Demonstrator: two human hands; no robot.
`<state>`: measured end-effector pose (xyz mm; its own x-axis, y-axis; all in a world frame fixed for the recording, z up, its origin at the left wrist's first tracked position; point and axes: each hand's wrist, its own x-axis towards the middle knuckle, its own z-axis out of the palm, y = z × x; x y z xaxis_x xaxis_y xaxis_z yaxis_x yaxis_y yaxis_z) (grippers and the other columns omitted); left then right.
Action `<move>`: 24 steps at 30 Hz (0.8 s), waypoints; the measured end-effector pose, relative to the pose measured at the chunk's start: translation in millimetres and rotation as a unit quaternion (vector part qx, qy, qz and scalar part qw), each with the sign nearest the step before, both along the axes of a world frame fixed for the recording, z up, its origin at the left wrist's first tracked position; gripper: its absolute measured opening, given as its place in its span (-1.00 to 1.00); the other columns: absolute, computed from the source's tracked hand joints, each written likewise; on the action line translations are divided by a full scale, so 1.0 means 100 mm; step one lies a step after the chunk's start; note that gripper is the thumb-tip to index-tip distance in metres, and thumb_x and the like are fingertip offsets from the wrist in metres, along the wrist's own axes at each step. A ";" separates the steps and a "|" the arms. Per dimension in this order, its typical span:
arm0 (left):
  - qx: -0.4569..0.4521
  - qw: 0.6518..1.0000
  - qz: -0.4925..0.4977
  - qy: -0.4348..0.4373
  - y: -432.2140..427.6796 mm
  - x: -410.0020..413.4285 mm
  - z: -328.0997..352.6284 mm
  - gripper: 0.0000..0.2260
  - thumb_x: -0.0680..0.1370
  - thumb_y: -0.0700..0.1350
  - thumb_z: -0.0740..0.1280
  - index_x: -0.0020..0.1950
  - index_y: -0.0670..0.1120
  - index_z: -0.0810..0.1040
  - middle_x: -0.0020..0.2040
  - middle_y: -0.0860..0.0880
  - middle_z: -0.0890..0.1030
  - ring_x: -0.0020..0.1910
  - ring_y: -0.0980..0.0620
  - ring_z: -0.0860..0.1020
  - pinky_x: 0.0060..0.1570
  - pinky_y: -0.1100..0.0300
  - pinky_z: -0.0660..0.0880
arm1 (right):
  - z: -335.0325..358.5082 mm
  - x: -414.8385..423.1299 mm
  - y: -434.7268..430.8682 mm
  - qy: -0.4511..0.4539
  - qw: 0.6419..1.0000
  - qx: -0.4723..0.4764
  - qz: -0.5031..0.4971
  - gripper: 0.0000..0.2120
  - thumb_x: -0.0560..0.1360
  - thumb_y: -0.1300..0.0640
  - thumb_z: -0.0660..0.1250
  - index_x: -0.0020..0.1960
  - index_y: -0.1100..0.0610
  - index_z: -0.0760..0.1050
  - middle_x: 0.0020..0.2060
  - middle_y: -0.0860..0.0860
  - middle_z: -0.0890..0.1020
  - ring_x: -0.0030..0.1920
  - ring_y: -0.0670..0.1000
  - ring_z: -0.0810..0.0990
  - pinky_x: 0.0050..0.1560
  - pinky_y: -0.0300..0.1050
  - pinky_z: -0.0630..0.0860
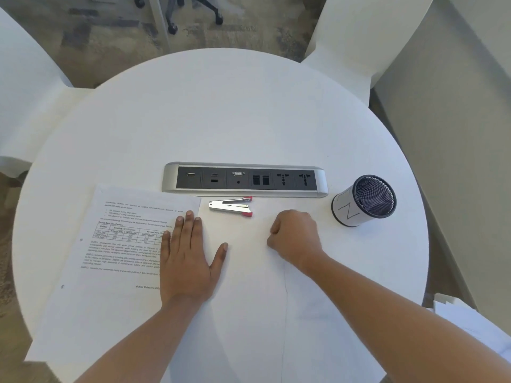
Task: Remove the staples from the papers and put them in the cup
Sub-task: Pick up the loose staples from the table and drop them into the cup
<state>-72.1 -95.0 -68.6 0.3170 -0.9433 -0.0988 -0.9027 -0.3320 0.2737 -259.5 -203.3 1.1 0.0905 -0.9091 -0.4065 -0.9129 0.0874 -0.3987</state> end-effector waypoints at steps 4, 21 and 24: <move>0.003 1.000 -0.003 -0.001 0.00 0.00 -0.01 -0.26 0.58 0.33 -0.03 0.60 -0.13 0.15 0.64 -0.04 0.12 0.63 -0.03 0.03 0.59 -0.07 -0.03 | 0.27 -0.27 -0.19 -0.144 0.976 0.015 -0.164 -0.88 0.23 0.26 0.51 -0.38 0.10 0.60 -0.40 -0.11 0.64 -0.37 -0.07 0.57 -0.39 -0.28 0.44; -0.004 1.000 -0.006 -0.014 0.03 0.01 -0.03 -0.25 0.55 0.32 0.01 0.56 -0.17 0.25 0.60 -0.10 0.25 0.60 -0.09 0.16 0.57 -0.11 0.05 | 0.86 -1.52 -0.73 0.016 0.980 -0.101 -0.174 -0.77 0.37 0.33 0.40 -0.32 0.01 0.62 -0.34 -0.02 0.66 -0.21 0.08 0.66 -0.25 -0.07 0.62; -0.001 1.000 -0.008 -0.014 0.02 0.00 -0.02 -0.25 0.55 0.33 -0.01 0.56 -0.18 0.25 0.60 -0.10 0.24 0.60 -0.09 0.16 0.57 -0.11 0.04 | 0.86 -1.52 -0.74 0.018 0.982 -0.101 -0.160 -0.76 0.34 0.36 0.38 -0.32 0.03 0.62 -0.36 -0.05 0.67 -0.23 0.03 0.66 -0.29 -0.11 0.60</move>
<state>-72.4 -93.1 -71.0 0.3044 -0.9484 -0.0883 -0.9150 -0.3169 0.2497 -411.3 -277.0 87.5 -0.2236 -0.9512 -0.2127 -0.8657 0.2941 -0.4052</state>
